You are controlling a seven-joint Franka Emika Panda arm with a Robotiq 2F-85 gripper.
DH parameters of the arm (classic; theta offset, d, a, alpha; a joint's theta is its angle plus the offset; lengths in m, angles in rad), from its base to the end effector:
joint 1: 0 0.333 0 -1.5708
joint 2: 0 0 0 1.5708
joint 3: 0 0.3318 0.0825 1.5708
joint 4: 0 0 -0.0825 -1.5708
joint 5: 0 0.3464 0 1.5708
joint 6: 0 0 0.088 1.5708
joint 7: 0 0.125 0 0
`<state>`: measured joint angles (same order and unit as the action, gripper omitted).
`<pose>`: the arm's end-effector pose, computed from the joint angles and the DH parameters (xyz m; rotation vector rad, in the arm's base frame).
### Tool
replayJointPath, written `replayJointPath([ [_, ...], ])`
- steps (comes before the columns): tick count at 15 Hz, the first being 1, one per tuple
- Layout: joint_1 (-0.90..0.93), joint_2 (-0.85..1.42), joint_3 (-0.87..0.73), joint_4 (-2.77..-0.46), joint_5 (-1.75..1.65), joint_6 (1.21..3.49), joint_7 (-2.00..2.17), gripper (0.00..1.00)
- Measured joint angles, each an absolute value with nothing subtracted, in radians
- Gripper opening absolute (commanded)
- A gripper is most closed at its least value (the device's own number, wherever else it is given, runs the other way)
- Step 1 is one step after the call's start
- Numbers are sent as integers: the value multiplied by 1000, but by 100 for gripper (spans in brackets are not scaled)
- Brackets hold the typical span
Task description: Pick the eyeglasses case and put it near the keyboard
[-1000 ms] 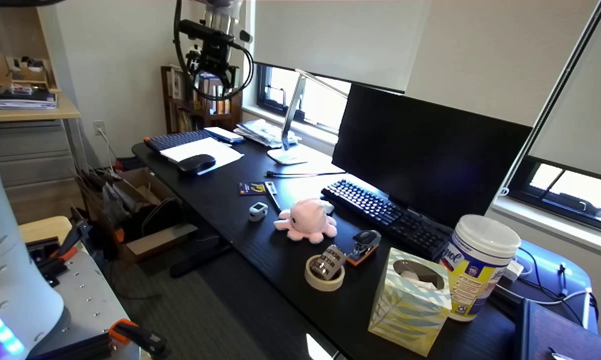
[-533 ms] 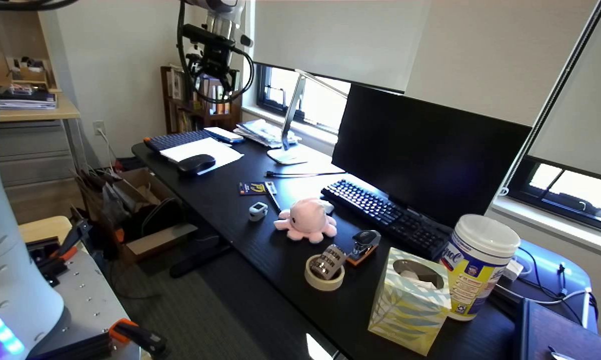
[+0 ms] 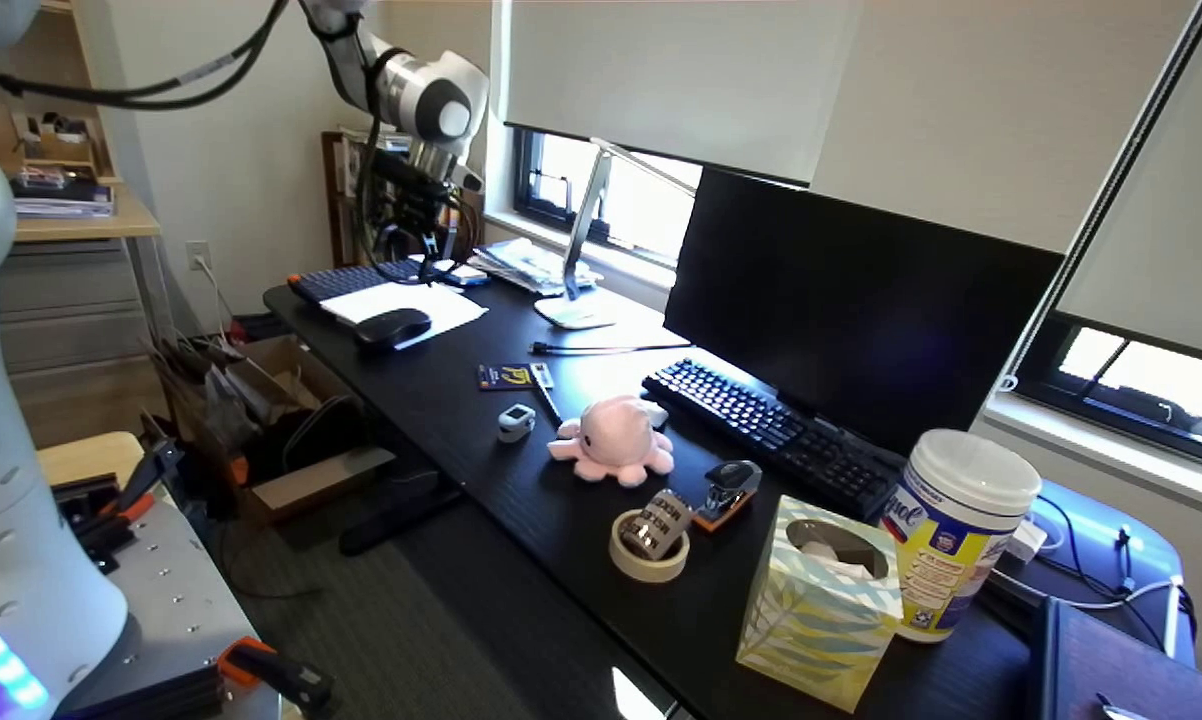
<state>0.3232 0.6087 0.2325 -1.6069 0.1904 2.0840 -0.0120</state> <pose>0.5620 0.3388 0.2916 -2.8103 -0.6149 0.2815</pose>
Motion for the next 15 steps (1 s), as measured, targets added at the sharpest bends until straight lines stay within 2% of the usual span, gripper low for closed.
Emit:
replayJointPath([
  [5,414,869,197,-1333,148,2074,161,100],
  [15,586,1176,80,-854,48,1785,335,100],
])
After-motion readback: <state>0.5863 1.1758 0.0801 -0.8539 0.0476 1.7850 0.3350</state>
